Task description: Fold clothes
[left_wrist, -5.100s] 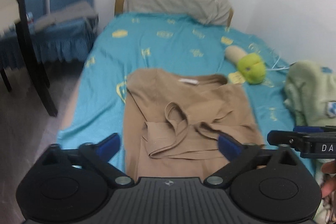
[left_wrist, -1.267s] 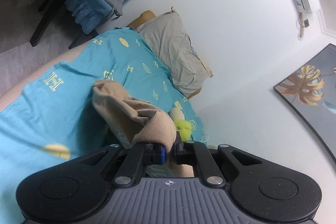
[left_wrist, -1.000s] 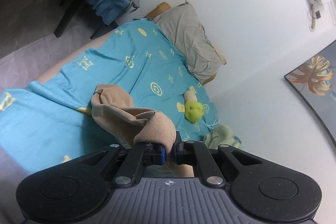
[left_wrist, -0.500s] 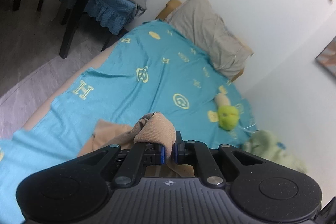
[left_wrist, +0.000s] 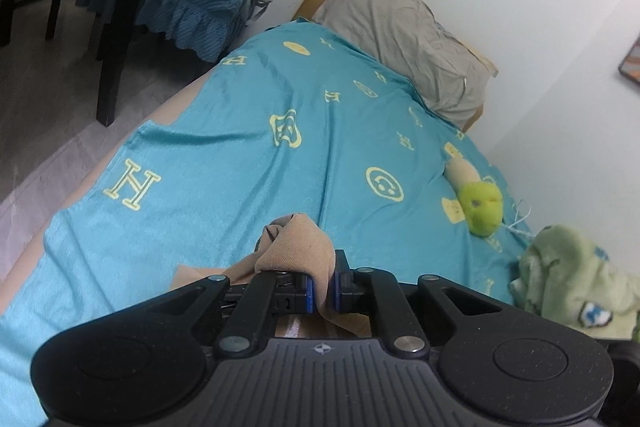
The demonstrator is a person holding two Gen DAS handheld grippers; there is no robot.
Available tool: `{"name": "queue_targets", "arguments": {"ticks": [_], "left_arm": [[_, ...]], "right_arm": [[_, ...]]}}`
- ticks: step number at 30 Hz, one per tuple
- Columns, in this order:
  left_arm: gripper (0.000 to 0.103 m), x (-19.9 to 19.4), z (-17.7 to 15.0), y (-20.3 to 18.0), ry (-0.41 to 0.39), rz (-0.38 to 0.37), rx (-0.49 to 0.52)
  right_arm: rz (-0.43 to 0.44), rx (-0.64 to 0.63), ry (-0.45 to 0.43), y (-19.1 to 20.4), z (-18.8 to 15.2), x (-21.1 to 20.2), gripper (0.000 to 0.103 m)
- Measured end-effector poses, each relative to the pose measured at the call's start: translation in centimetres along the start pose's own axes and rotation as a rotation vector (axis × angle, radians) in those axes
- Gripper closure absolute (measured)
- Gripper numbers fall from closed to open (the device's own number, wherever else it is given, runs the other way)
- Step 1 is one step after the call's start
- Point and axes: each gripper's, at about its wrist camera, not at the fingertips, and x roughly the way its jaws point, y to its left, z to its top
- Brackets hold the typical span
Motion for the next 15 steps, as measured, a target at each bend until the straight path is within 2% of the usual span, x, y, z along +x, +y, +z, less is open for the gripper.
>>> {"name": "queue_targets", "arguments": {"ticks": [3,4,5,6,7,8,9,10,11,15], "left_arm": [[0.091,0.2,-0.5,-0.1,-0.003,0.012,0.060],[0.090,0.2,-0.5,-0.1,-0.002,0.013,0.074],[0.088,0.2,-0.6,-0.2,0.000,0.011,0.084],[0.084,0.1,-0.5,-0.4,0.003,0.000,0.099],[0.071,-0.1,-0.5,-0.7,0.007,-0.014,0.116],[0.054,-0.3,-0.5,-1.0,0.007,-0.028,0.129],[0.046,-0.5,-0.6,-1.3,0.003,-0.039,0.141],[0.029,-0.7,-0.7,-1.6,-0.003,-0.049,0.153],[0.017,-1.0,-0.9,-2.0,-0.011,-0.052,0.173],[0.014,-1.3,-2.1,-3.5,-0.042,0.001,0.302]], "right_arm": [[-0.017,-0.043,0.012,0.2,0.0,0.5,0.089],[-0.017,-0.057,0.015,0.4,0.1,0.5,0.083],[-0.006,-0.069,0.014,0.5,0.2,0.4,0.064],[0.017,-0.081,0.006,0.7,0.2,0.2,0.050],[0.048,-0.093,-0.010,1.0,0.0,-0.2,0.026],[0.077,-0.105,-0.026,1.3,-0.1,-0.5,0.014],[0.093,-0.140,-0.042,1.8,-0.4,-0.9,0.014],[0.107,-0.174,-0.058,2.4,-0.7,-1.3,0.014],[0.108,-0.214,-0.077,2.8,-1.0,-1.7,0.014],[0.112,-0.328,-0.123,3.8,-1.8,-2.4,0.014]]}}
